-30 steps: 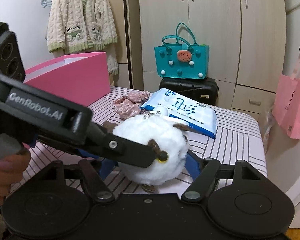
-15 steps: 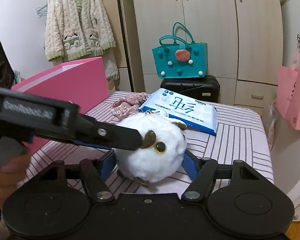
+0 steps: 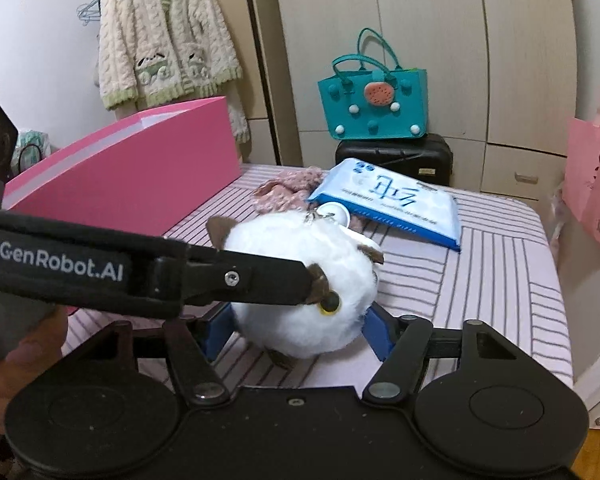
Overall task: Organize soft objects
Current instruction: 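Lift the white plush with the left tool and carry it toward the pink box, then lower the white plush into the pink box and open the left tool, then lift the left tool out of the box toward the remaining items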
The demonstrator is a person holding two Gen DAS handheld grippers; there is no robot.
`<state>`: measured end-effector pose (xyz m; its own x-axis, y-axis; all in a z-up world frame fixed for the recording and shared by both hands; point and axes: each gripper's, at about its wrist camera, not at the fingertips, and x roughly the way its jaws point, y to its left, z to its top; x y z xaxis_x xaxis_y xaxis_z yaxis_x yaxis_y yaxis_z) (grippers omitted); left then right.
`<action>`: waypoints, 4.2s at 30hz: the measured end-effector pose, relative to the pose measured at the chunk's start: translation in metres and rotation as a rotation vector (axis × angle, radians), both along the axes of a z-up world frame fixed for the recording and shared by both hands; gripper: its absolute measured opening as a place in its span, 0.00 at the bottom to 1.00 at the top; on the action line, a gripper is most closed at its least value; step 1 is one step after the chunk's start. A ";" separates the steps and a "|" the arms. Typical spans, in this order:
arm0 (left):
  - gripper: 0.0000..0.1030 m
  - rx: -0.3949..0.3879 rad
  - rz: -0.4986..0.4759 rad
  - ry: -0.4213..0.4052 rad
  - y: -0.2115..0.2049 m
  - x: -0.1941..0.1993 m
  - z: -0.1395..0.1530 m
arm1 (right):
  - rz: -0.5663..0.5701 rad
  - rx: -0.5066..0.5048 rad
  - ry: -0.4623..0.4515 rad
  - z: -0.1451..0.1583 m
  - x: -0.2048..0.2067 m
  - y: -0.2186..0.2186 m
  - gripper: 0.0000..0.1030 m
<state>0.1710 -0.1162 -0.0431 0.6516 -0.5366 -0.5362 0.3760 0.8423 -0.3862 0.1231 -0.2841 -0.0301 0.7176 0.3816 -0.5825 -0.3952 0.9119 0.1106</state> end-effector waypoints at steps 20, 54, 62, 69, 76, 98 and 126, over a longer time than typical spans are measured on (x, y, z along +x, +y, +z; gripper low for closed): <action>0.53 0.065 -0.083 0.028 0.060 -0.045 0.045 | 0.088 -0.034 -0.071 0.040 -0.052 0.049 0.74; 0.53 0.211 0.007 -0.110 0.167 -0.108 0.159 | 0.421 -0.140 -0.207 0.142 -0.061 0.162 0.75; 0.53 0.202 0.073 -0.112 0.203 -0.093 0.180 | 0.477 -0.140 -0.212 0.162 -0.035 0.191 0.70; 0.55 0.167 0.133 -0.011 0.235 -0.051 0.176 | 0.524 -0.100 -0.075 0.156 0.012 0.218 0.66; 0.55 0.164 0.173 0.167 0.259 -0.003 0.146 | 0.531 -0.046 0.105 0.117 0.054 0.235 0.63; 0.51 0.301 0.198 0.273 0.271 0.019 0.112 | 0.562 0.016 0.361 0.067 0.092 0.259 0.61; 0.59 0.375 0.101 0.017 0.201 -0.079 0.211 | 0.443 -0.027 0.046 0.203 -0.014 0.143 0.58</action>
